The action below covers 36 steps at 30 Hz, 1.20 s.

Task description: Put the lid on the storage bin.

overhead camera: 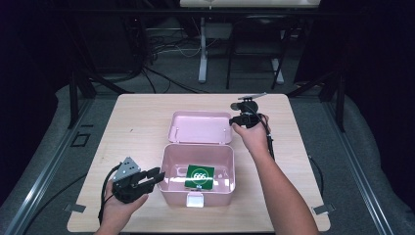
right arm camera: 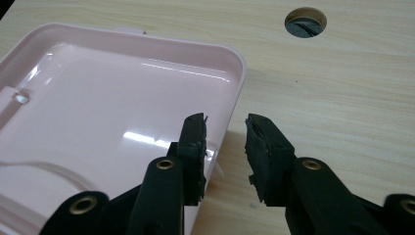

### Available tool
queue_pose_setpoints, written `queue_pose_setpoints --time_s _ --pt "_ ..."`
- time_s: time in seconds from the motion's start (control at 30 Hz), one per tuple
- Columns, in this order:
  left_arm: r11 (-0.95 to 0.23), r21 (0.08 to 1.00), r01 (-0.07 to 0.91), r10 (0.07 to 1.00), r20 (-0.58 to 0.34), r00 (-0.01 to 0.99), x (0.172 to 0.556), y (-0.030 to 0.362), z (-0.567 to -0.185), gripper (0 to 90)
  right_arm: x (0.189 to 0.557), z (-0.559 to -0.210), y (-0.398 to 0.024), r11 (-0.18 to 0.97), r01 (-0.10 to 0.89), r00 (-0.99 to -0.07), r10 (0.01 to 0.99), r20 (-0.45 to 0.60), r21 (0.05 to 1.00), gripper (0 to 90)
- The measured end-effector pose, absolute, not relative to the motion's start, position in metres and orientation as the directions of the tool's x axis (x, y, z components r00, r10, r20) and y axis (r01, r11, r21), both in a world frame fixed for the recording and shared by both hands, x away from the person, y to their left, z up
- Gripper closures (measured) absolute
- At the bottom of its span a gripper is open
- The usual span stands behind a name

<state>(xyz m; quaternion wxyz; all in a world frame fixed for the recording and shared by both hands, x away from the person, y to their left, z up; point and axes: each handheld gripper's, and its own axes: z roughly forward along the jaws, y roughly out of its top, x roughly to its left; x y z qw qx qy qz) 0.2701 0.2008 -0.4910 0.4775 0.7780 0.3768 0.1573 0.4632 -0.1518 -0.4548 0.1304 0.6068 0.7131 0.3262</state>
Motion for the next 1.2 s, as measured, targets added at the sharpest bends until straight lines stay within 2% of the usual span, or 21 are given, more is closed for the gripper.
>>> queue_pose_setpoints --time_s 0.6,0.8,1.2 --pt "-0.257 0.863 0.435 0.738 -0.116 0.665 0.270 0.201 -0.492 69.7 0.481 -0.477 -0.138 0.049 0.818 -0.192 0.962 0.192 0.573 75.6" --pt "-0.256 0.863 0.435 0.738 -0.116 0.665 0.270 0.201 -0.492 69.7 0.484 -0.479 -0.138 0.034 0.827 -0.177 0.963 0.202 0.561 80.0" --pt "-0.256 0.863 0.436 0.738 -0.116 0.664 0.270 0.200 -0.492 69.6 0.482 -0.476 -0.136 0.032 0.819 -0.168 0.968 0.187 0.573 81.8"
